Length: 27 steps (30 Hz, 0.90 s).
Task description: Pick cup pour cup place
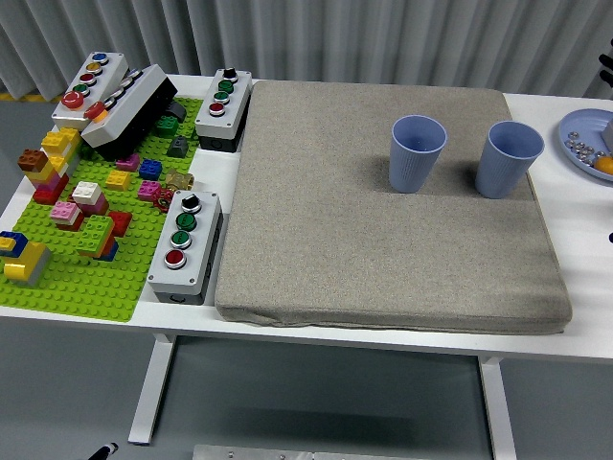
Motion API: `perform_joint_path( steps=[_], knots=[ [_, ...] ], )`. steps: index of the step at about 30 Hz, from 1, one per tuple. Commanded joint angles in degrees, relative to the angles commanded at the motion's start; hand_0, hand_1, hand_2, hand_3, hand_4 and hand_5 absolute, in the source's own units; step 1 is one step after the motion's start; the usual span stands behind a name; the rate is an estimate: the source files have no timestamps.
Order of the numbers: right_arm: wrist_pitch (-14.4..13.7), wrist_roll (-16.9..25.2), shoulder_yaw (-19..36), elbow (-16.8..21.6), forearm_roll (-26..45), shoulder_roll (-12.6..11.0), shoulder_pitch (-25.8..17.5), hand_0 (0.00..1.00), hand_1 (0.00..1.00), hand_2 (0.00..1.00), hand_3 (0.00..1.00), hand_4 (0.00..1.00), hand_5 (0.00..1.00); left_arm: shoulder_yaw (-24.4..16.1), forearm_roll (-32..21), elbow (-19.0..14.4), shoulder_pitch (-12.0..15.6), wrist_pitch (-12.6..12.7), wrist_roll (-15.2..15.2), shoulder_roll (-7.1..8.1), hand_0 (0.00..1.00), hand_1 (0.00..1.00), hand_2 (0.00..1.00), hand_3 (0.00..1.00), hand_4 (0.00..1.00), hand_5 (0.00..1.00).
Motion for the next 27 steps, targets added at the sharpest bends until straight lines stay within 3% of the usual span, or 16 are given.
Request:
perform_joint_path(
  steps=[2,3,13,21,27],
  knots=[
    [0.3,-0.2,0.0,0.3,-0.3,-0.1,-0.3,0.919,0.855,0.930,0.917,0.829,0.283,0.0,0.0,0.0,0.0,0.0,0.0,-0.01,0.817,0.819,0.882,0.817,0.631,0.998],
    [0.5,-0.3,0.1,0.7,-0.7,-0.3,-0.6,0.906,0.889,0.998,0.998,0.852,0.150,0.0,0.0,0.0,0.0,0.0,0.0,-0.01,0.817,0.819,0.882,0.817,0.632,0.998],
    [3.8,-3.6,2.6,4.1,-4.4,-1.2,-5.7,0.907,0.893,0.998,0.998,0.851,0.149,0.4,0.0,0.0,0.2,0.0,-0.1,-0.01,0.817,0.819,0.881,0.817,0.631,0.998],
    [3.6,-3.6,2.6,5.9,-4.0,-0.5,-11.4,0.916,0.901,0.998,0.998,0.842,0.126,0.4,0.2,0.0,-0.2,-0.1,-0.3,-0.16,0.817,0.820,0.881,0.816,0.631,0.998],
    [3.6,-3.2,1.9,5.7,-3.0,0.0,-13.3,0.922,0.901,0.998,0.998,0.835,0.137,0.7,0.3,0.0,-0.4,-0.2,-0.3,-0.33,0.817,0.820,0.880,0.816,0.631,0.998]
  ],
)
